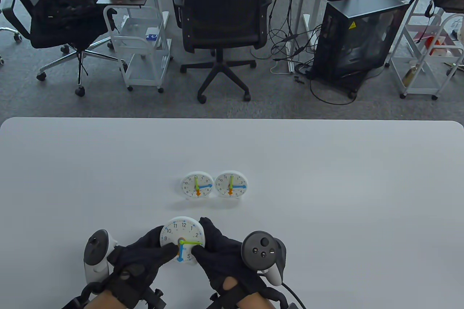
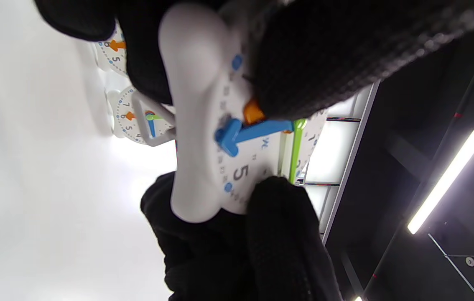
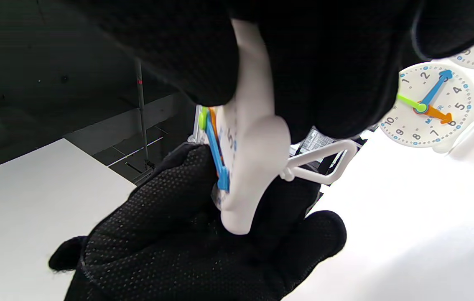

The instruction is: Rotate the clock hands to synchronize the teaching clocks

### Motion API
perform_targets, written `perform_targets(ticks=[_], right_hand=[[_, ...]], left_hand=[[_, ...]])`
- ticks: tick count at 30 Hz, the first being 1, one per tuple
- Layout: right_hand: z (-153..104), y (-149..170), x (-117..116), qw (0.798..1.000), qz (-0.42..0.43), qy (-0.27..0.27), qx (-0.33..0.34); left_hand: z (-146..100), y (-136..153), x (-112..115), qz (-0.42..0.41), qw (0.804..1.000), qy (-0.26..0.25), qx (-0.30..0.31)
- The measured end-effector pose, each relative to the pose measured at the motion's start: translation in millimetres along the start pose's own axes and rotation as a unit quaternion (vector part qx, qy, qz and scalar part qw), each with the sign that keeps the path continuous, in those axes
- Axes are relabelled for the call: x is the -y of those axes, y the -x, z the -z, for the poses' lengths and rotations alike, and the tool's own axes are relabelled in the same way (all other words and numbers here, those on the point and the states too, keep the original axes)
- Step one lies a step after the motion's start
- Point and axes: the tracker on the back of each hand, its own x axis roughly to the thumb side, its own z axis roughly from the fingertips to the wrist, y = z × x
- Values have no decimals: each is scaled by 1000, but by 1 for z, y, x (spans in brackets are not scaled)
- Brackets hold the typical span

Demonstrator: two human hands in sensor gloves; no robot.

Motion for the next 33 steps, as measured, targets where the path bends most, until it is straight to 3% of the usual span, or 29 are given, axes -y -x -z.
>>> perform_targets(ticks=[16, 20, 24, 33], right_hand=[[-1, -2, -2, 1000, -16, 11, 16], [-3, -10, -7, 995, -82, -17, 52], [-5, -21, -16, 969, -222, -15, 103], [-6, -23, -16, 961, -258, 1, 101]], left_hand=[[0, 2, -1, -6, 1000, -4, -7], [0, 4, 0, -5, 1000, -15, -5], [0, 2, -1, -8, 1000, -22, -1], [-1, 3, 3, 4, 1000, -16, 6]])
